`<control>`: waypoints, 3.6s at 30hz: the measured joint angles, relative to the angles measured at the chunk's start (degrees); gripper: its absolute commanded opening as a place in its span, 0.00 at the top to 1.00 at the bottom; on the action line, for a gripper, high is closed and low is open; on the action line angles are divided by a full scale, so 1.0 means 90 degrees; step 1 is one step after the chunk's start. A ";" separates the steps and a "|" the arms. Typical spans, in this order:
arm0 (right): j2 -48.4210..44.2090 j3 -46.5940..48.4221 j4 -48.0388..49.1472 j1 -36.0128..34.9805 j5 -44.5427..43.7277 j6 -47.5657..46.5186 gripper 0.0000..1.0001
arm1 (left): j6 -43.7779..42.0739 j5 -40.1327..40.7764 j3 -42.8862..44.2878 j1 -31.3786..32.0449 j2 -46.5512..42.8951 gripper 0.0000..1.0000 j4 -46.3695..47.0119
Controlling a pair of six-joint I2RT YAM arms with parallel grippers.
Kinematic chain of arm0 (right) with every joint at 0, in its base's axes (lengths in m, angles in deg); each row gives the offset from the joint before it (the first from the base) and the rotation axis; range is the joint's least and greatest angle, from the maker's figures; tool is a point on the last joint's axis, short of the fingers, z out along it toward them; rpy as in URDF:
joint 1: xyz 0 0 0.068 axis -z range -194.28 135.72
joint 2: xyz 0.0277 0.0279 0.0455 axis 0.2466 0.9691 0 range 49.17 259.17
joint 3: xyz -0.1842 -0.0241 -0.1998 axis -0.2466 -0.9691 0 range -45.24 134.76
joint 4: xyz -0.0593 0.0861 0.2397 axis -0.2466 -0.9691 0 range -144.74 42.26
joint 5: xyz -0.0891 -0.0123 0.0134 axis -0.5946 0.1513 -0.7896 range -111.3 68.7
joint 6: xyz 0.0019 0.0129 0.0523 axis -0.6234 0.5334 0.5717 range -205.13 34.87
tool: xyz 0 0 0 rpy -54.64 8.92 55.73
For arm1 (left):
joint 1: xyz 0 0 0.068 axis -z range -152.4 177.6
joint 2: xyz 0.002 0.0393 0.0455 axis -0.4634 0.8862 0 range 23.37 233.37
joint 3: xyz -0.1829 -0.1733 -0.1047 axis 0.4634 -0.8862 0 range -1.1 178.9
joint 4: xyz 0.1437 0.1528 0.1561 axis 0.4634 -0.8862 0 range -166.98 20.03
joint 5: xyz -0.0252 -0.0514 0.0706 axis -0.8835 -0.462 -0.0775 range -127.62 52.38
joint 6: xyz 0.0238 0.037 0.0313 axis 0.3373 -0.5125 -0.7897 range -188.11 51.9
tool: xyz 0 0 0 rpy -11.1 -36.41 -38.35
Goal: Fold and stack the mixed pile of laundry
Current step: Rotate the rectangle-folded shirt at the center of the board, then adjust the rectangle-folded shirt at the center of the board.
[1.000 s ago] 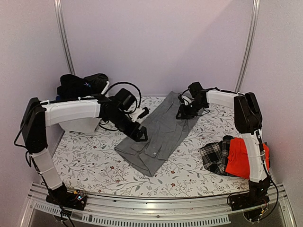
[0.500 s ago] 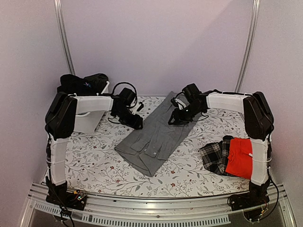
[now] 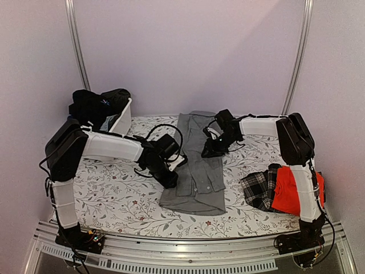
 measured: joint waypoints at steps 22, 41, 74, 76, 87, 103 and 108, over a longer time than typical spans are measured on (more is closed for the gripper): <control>-0.3082 -0.2531 -0.0117 0.0085 0.0544 0.0102 0.58 | 0.1727 -0.1158 0.0520 0.0017 -0.0631 0.42 0.0517; -0.3067 -0.3825 -0.0063 0.0097 0.0304 0.0471 0.56 | 0.2489 -0.1906 0.0515 0.0182 -0.0049 0.45 0.1112; -0.2654 -0.3810 -0.0070 -0.0010 0.0393 0.0328 0.81 | 0.2659 -0.2698 0.1112 0.0393 0.1025 0.59 0.1739; -0.2654 -0.3810 -0.0073 -0.0024 0.0398 0.0325 0.81 | 0.2669 -0.2727 0.1132 0.0393 0.1064 0.59 0.1785; -0.2654 -0.3796 -0.0075 -0.0036 0.0418 0.0287 0.86 | 0.2008 -0.1795 0.0661 0.0393 0.0534 0.52 0.1659; -0.2654 -0.3764 -0.0070 -0.0121 0.0583 0.0211 0.87 | 0.3973 -0.3143 0.0267 -0.0100 0.0097 0.62 0.2263; -0.2652 -0.3776 -0.0068 -0.0143 0.0583 0.0211 0.87 | 0.4879 -0.3417 0.0148 -0.0255 0.0046 0.62 0.2832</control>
